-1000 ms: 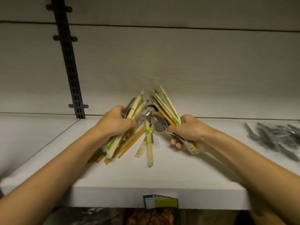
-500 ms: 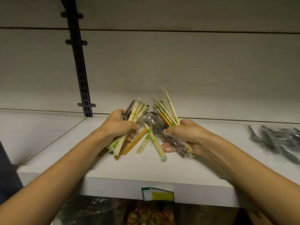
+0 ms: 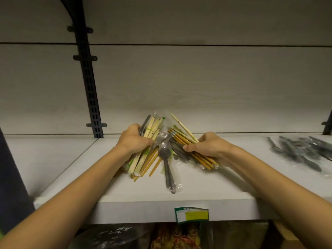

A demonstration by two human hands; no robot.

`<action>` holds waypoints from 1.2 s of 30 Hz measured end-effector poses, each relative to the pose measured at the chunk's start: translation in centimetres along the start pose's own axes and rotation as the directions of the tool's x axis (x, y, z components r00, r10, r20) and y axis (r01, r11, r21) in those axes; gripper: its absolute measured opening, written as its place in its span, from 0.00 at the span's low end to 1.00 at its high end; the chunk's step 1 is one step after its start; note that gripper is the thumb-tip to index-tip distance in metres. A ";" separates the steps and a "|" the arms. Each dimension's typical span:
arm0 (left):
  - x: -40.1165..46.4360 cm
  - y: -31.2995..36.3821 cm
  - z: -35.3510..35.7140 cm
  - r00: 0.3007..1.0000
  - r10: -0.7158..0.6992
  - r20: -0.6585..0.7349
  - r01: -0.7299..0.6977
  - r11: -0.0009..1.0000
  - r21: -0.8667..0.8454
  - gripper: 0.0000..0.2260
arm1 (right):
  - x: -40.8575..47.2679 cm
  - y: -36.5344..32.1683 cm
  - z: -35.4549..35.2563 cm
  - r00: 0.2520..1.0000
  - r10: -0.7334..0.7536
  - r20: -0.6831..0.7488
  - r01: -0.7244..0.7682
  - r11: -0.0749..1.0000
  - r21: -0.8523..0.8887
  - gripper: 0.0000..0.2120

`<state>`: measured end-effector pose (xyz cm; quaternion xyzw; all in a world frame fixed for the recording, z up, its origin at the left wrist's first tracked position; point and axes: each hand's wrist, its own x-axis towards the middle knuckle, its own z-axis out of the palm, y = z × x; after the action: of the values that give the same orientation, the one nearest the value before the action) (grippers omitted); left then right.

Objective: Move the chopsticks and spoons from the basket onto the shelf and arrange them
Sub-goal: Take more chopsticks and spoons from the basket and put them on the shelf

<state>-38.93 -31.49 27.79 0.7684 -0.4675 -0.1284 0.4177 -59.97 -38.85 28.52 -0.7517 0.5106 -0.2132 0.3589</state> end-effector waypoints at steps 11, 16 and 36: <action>0.7 -1.9 -1.6 1.000 -0.015 0.017 0.010 0.965 0.263 0.24 | 1.0 1.4 -1.2 0.990 -0.130 -0.057 0.101 0.928 -0.359 0.18; 0.4 -2.6 -1.9 0.999 -0.008 0.047 -0.008 0.944 0.329 0.30 | 0.4 0.7 -0.2 0.907 -0.407 -0.104 0.312 0.818 -0.483 0.21; -1.7 -3.2 -2.7 0.966 0.171 -0.195 -0.146 0.979 0.139 0.10 | 1.6 0.4 1.4 0.902 -0.430 0.039 0.332 0.633 -0.699 0.22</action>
<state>-36.31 -28.00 26.70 0.7622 -0.4887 0.0151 0.4243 -58.64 -40.00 27.26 -0.9050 0.4043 -0.1274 -0.0350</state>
